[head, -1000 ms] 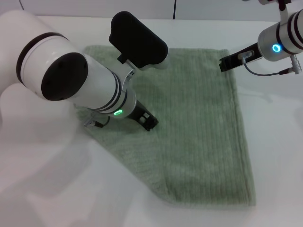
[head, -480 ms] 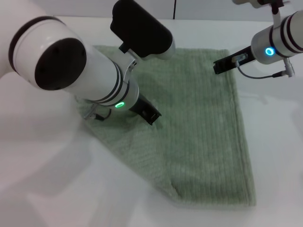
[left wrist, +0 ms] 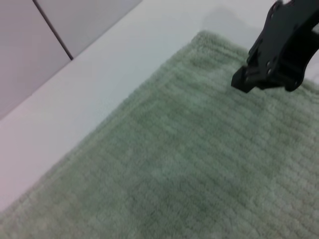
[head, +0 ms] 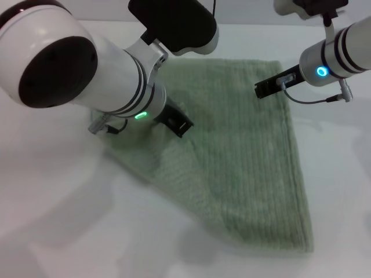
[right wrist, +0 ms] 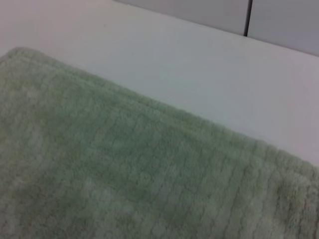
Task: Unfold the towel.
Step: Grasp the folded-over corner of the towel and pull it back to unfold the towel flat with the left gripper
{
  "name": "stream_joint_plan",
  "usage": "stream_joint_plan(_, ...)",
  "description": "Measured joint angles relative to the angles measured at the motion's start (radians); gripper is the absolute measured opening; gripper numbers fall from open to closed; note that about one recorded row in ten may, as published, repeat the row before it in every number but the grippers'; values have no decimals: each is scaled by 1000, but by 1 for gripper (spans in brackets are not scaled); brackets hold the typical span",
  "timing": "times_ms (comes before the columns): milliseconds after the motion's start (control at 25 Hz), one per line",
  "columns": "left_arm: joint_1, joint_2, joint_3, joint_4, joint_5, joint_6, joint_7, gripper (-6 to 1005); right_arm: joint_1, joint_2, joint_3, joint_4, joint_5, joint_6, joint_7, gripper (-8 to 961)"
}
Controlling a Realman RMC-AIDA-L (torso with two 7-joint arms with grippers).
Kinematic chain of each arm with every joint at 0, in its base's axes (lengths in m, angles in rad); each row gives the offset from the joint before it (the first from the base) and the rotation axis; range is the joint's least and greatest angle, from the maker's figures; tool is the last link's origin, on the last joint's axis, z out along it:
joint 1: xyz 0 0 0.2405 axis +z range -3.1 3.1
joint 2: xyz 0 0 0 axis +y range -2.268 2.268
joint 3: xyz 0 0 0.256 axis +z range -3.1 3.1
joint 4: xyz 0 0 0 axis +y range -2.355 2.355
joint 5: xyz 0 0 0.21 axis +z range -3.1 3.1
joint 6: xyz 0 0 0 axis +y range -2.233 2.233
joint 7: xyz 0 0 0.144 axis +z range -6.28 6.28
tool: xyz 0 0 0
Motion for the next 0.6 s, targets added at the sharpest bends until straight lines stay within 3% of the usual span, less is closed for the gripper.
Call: stream_joint_plan(600,11,0,0,-82,31,-50,-24,40,-5,8,0,-37,-5,-26,-5,-1)
